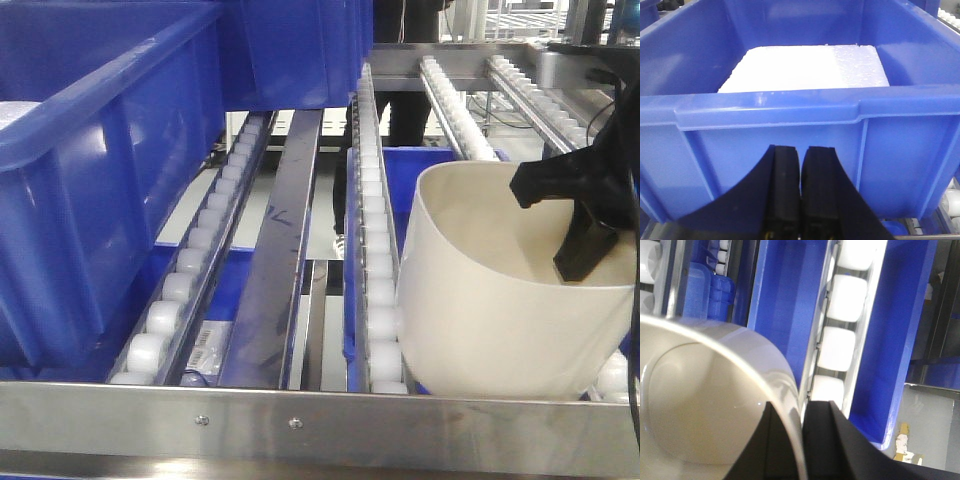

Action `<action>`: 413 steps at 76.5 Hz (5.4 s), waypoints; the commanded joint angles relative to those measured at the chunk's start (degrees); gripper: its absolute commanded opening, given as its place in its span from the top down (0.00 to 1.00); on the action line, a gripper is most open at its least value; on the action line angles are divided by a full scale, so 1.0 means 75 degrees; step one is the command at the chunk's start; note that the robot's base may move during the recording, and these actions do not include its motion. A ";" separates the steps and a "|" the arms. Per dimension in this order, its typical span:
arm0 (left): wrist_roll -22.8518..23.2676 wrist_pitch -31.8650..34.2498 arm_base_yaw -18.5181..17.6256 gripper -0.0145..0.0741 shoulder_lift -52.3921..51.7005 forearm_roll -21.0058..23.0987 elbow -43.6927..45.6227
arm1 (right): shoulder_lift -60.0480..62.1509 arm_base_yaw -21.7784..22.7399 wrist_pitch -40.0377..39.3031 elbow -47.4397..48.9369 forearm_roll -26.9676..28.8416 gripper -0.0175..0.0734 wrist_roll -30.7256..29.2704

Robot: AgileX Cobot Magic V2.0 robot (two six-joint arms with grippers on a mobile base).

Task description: Move white bin to right shelf second layer

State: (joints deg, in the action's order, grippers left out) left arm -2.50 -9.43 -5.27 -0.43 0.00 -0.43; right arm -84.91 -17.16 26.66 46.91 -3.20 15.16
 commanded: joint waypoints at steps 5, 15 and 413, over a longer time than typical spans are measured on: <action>0.0040 0.0666 -0.0044 0.74 -0.0106 0.0000 -0.0281 | 0.0173 0.0009 -0.0389 0.0216 -0.0113 0.75 -0.0003; 0.0040 0.0666 -0.0044 0.74 -0.0106 0.0000 -0.0281 | 0.0173 0.0009 -0.0407 0.0216 -0.0113 0.74 -0.0003; 0.0040 0.0666 -0.0044 0.74 -0.0106 0.0000 -0.0281 | 1.1550 0.2786 -0.4497 -0.6356 -0.0734 0.75 -0.0003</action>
State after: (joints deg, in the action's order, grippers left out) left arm -2.50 -9.43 -5.27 -0.43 0.00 -0.43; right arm 0.62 3.40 -2.48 -1.69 -7.91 15.16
